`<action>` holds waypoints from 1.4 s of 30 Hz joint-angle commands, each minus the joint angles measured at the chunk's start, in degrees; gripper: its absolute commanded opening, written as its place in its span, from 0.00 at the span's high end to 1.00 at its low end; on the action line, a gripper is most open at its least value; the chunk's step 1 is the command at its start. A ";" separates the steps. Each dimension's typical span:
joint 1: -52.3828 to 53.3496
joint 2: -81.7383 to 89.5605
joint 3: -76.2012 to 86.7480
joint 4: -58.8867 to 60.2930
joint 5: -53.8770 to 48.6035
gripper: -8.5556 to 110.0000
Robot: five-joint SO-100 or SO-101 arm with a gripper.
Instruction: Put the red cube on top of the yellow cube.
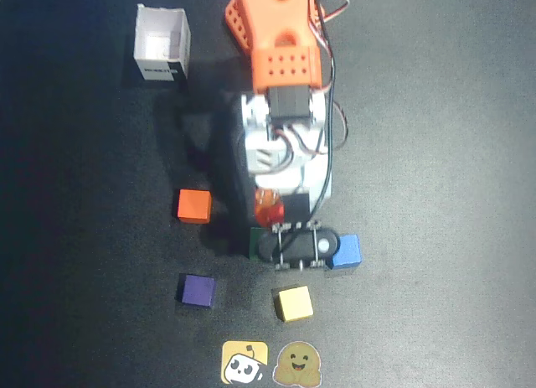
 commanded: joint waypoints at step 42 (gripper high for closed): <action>-2.55 -31.55 -39.38 1.23 -2.81 0.86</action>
